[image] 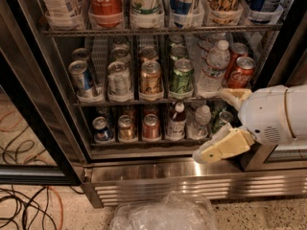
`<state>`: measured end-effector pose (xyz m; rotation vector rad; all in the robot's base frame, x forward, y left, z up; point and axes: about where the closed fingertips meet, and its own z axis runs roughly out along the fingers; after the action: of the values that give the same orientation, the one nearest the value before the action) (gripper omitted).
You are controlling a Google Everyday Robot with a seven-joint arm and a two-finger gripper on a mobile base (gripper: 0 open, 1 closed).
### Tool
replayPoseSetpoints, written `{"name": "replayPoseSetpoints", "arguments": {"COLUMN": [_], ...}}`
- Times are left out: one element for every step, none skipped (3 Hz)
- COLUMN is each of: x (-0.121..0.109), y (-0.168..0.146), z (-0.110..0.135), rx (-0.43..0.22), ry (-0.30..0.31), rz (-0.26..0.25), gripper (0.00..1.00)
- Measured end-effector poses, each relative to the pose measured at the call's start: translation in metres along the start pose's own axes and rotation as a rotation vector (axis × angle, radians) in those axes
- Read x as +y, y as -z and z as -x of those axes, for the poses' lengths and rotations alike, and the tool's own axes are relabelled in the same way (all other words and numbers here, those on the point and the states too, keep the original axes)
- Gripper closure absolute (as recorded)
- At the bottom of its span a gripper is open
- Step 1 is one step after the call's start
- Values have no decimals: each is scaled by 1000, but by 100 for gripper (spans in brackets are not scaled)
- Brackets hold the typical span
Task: Pick green can from middle shelf of fridge
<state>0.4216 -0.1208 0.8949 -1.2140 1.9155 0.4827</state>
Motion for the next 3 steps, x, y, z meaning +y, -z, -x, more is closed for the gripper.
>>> {"name": "replayPoseSetpoints", "arguments": {"x": [0, -4, -7], "y": [0, -2, -11], "z": [0, -1, -2], "rx": [0, -27, -77], "ry": [0, -48, -118], "rz": [0, -24, -60], "gripper": [0, 0, 0]}}
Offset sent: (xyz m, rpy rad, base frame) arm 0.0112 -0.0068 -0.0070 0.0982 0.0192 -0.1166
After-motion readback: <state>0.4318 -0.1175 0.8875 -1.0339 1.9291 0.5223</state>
